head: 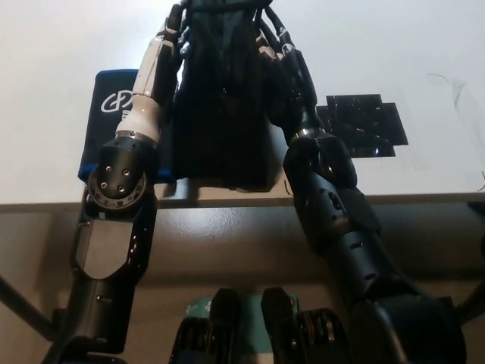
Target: Use both hands to pick up the lunch bag on the right hand side and smoothly move it near the note book on the left hand side
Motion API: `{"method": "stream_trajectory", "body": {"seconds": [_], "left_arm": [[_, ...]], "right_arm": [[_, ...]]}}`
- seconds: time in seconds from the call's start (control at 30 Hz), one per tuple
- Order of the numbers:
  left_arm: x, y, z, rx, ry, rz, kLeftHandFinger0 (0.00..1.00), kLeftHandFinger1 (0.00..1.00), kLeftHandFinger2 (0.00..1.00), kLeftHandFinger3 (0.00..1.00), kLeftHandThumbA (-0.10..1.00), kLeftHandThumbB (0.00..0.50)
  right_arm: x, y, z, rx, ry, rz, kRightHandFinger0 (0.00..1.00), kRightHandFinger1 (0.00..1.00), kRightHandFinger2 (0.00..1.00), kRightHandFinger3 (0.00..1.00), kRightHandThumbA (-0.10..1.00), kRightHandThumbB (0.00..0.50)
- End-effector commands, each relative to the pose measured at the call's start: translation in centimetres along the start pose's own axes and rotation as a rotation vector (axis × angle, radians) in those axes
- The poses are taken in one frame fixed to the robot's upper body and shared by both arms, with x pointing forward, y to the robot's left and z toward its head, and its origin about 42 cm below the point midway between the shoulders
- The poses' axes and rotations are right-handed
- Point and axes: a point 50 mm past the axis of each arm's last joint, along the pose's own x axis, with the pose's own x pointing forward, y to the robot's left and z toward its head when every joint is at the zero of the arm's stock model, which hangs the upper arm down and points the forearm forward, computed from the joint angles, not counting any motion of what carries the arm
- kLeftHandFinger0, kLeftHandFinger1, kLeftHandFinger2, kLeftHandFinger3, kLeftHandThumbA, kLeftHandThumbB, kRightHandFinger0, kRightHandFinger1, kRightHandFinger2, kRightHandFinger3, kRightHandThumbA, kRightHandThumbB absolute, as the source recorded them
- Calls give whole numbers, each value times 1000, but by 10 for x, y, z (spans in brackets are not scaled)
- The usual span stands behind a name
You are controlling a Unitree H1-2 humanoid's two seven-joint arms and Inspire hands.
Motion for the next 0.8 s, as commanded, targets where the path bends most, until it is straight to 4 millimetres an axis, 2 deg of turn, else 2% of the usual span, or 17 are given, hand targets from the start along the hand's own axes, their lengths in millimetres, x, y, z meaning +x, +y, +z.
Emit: {"method": "stream_trajectory", "body": {"seconds": [0.0, 0.07, 0.1, 0.2, 0.3, 0.4, 0.53, 0.57, 0.6, 0.67, 0.73, 0.77], "left_arm": [[7, 12, 14, 20, -55, 19, 1000, 1000, 1000, 1000, 1000, 280], [7, 16, 10, 43, -23, 8, 1000, 1000, 1000, 1000, 1000, 290], [8, 19, 5, 59, 2, -6, 1000, 1000, 1000, 1000, 1000, 313], [10, 26, -5, 79, 37, -22, 1000, 1000, 1000, 1000, 1000, 316], [12, 32, -18, 100, 81, -27, 1000, 1000, 1000, 1000, 1000, 348], [12, 33, -28, 110, 107, -32, 1000, 1000, 1000, 1000, 1000, 313], [10, 37, -33, 125, 116, -49, 1000, 1000, 1000, 1000, 1000, 319], [9, 39, -35, 127, 121, -51, 1000, 1000, 1000, 1000, 1000, 331], [8, 41, -35, 130, 125, -54, 1000, 1000, 1000, 1000, 1000, 324], [6, 45, -36, 135, 132, -59, 1000, 1000, 1000, 1000, 1000, 336], [5, 50, -36, 151, 130, -60, 1000, 1000, 1000, 1000, 1000, 335], [2, 54, -34, 172, 132, -59, 1000, 1000, 1000, 1000, 1000, 352]], "right_arm": [[19, 39, 17, -67, -80, 108, 1000, 1000, 1000, 1000, 1000, 223], [19, 35, 17, -127, -96, 90, 1000, 1000, 1000, 1000, 1000, 214], [18, 31, 18, -173, -102, 81, 1000, 1000, 1000, 1000, 1000, 216], [17, 23, 19, -237, -114, 61, 1000, 1000, 1000, 1000, 1000, 208], [17, 9, 21, -286, -110, 32, 1000, 1000, 1000, 1000, 1000, 199], [16, -1, 21, -376, -96, 12, 1000, 1000, 1000, 1000, 1000, 198], [14, -12, 19, -397, -61, 16, 1000, 1000, 1000, 1000, 1000, 178], [14, -15, 18, -397, -54, 15, 1000, 1000, 1000, 1000, 1000, 181], [13, -16, 18, -401, -51, 14, 1000, 1000, 1000, 1000, 1000, 216], [12, -19, 17, -413, -46, 11, 1000, 1000, 1000, 1000, 1000, 237], [11, -24, 19, -452, -48, -1, 1000, 1000, 1000, 1000, 1000, 286], [10, -27, 21, -487, -61, -10, 1000, 1000, 1000, 1000, 1000, 278]]}}
